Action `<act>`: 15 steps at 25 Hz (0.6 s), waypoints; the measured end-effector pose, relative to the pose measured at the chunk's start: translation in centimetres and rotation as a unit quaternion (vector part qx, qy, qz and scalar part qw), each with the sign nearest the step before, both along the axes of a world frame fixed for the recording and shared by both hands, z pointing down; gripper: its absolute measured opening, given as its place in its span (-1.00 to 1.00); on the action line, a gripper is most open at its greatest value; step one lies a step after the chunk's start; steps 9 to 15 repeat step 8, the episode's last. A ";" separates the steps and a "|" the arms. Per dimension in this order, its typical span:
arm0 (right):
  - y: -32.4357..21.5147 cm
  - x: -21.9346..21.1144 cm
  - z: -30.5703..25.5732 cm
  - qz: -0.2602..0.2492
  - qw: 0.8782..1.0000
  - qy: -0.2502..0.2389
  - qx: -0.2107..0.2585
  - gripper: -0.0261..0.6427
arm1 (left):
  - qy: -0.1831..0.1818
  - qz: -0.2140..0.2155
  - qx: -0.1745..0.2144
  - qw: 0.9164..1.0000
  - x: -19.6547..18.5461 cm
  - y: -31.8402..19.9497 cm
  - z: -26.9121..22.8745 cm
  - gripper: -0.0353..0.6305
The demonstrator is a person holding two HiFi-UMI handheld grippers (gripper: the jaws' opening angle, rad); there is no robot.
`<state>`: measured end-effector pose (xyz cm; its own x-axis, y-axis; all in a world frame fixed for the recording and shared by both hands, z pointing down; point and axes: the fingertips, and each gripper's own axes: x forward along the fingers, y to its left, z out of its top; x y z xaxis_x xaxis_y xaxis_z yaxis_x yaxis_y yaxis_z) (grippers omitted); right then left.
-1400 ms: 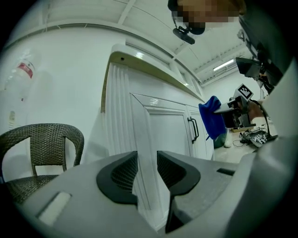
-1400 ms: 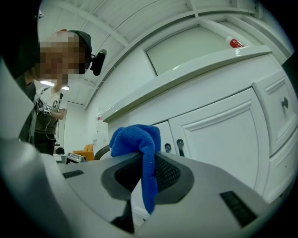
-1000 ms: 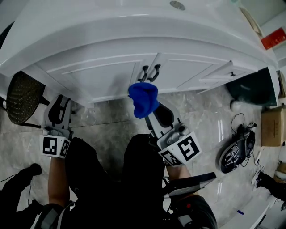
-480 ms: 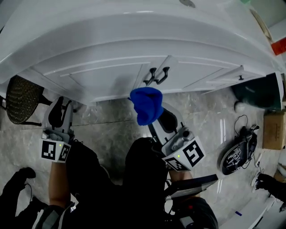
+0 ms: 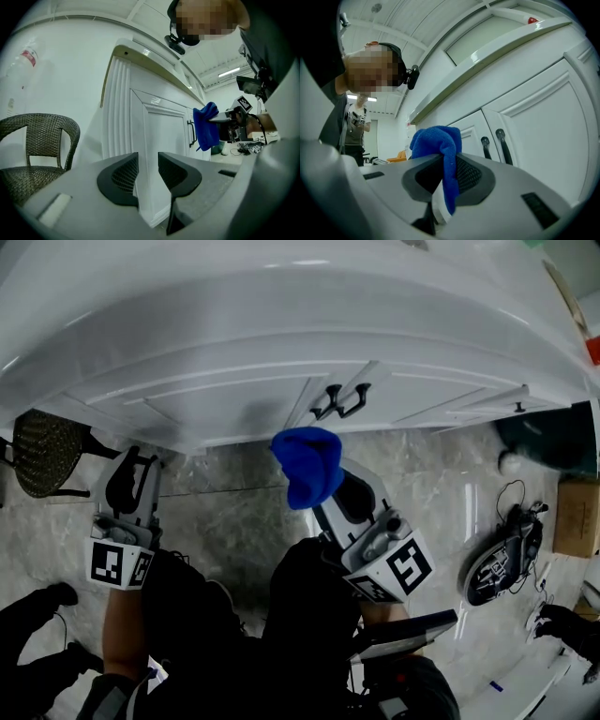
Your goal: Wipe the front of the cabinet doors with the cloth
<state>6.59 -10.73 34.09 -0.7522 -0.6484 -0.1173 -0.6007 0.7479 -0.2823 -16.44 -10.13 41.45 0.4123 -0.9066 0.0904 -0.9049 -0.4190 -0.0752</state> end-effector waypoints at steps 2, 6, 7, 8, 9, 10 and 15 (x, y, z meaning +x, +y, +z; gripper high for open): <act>0.1 -0.1 -0.1 0.000 1.000 0.000 -0.005 -0.75 | -0.004 0.001 0.001 1.000 0.1 0.2 -0.6 -0.50; -0.2 -0.7 -0.3 -0.008 1.000 0.006 -0.012 -0.75 | 0.001 -0.004 -0.009 1.000 0.0 0.2 -1.1 -0.50; -0.3 -0.9 -0.4 -0.012 1.000 0.010 -0.012 -0.75 | 0.002 -0.005 -0.011 1.000 0.0 0.2 -1.1 -0.50; -0.4 -1.1 -0.4 -0.015 1.000 0.013 -0.012 -0.75 | 0.002 -0.006 -0.012 1.000 0.0 0.1 -1.2 -0.50; -0.4 -1.1 -0.4 -0.015 1.000 0.013 -0.012 -0.75 | 0.002 -0.006 -0.012 1.000 0.0 0.1 -1.2 -0.50; -0.4 -1.1 -0.4 -0.015 1.000 0.013 -0.012 -0.75 | 0.002 -0.006 -0.012 1.000 0.0 0.1 -1.2 -0.50; -0.4 -1.1 -0.4 -0.015 1.000 0.013 -0.012 -0.75 | 0.002 -0.006 -0.012 1.000 0.0 0.1 -1.2 -0.50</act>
